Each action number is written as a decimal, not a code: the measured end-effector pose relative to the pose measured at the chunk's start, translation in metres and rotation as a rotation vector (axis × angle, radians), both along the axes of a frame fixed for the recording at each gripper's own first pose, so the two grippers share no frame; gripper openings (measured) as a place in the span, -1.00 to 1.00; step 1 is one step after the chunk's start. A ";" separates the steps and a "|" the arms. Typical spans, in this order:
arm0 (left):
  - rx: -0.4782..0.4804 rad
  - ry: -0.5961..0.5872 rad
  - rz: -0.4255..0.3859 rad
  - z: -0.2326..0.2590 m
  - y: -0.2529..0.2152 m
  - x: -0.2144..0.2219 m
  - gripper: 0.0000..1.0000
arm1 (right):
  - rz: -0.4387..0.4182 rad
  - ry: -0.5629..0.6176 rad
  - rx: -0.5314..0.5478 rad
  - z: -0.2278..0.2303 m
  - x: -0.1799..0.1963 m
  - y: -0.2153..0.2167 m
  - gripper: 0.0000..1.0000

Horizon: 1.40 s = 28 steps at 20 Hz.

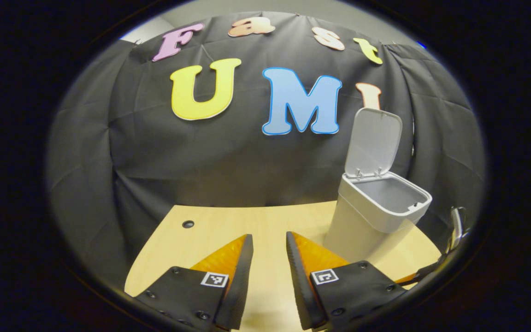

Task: Press the lid of the desktop garbage bin to open it, pick up the crumpled paper on the desktop and throw it into the bin, then pick up the pop can on the desktop and drop it into the bin, and finally close the garbage bin lid.

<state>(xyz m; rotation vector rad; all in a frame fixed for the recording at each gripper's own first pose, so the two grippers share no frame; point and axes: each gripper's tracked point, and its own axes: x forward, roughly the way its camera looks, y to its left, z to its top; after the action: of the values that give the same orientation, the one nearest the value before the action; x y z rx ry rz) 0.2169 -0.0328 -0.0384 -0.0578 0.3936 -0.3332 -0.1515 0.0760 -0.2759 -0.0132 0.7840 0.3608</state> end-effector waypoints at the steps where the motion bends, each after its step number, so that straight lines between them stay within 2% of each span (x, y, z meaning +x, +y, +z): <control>1: -0.002 0.003 0.004 -0.001 0.001 0.000 -0.12 | 0.000 -0.022 0.013 0.014 0.003 0.000 0.67; 3: -0.004 0.005 0.010 -0.004 0.005 0.002 -0.10 | 0.001 -0.077 0.044 0.047 0.009 0.004 0.67; 5: -0.004 0.005 0.012 -0.004 0.005 0.003 0.15 | -0.001 -0.142 0.084 0.085 0.016 0.005 0.67; 6: -0.006 0.005 0.013 -0.005 0.004 0.003 0.02 | -0.003 -0.180 0.105 0.105 0.024 0.006 0.67; 9: -0.011 0.006 0.008 -0.005 0.002 0.003 0.02 | -0.020 -0.299 0.156 0.165 0.044 0.005 0.67; 10: -0.011 0.005 0.006 -0.005 0.001 0.003 0.15 | -0.031 -0.340 0.170 0.183 0.047 0.002 0.67; 11: -0.011 0.003 0.005 -0.005 0.000 0.002 0.02 | -0.045 -0.381 0.188 0.202 0.054 -0.001 0.66; 12: -0.009 0.003 0.003 -0.005 -0.001 0.003 0.02 | -0.059 -0.418 0.206 0.220 0.063 -0.003 0.66; 13: -0.007 0.002 0.002 -0.004 0.000 0.003 -0.12 | -0.071 -0.451 0.227 0.236 0.070 -0.007 0.67; 16: -0.001 -0.002 0.000 -0.003 -0.001 0.004 -0.11 | -0.120 -0.541 0.251 0.270 0.087 -0.027 0.66; 17: -0.002 -0.002 -0.001 -0.002 -0.001 0.004 -0.10 | -0.139 -0.561 0.248 0.277 0.095 -0.034 0.66; 18: -0.001 -0.003 -0.002 -0.002 -0.002 0.004 0.03 | -0.160 -0.575 0.244 0.281 0.103 -0.043 0.66; 19: 0.000 -0.003 -0.003 -0.002 -0.001 0.003 -0.10 | -0.182 -0.584 0.242 0.284 0.109 -0.050 0.66; 23: 0.002 -0.006 -0.005 -0.001 -0.001 0.003 -0.10 | -0.260 -0.596 0.203 0.284 0.133 -0.079 0.66; 28: -0.005 -0.003 0.001 0.000 0.001 0.000 -0.10 | -0.349 -0.519 0.139 0.256 0.169 -0.103 0.66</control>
<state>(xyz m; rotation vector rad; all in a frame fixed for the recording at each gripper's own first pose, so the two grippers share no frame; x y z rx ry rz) 0.2167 -0.0321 -0.0389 -0.0622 0.3900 -0.3336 0.0173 -0.0271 -0.0204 0.1533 0.2367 0.0687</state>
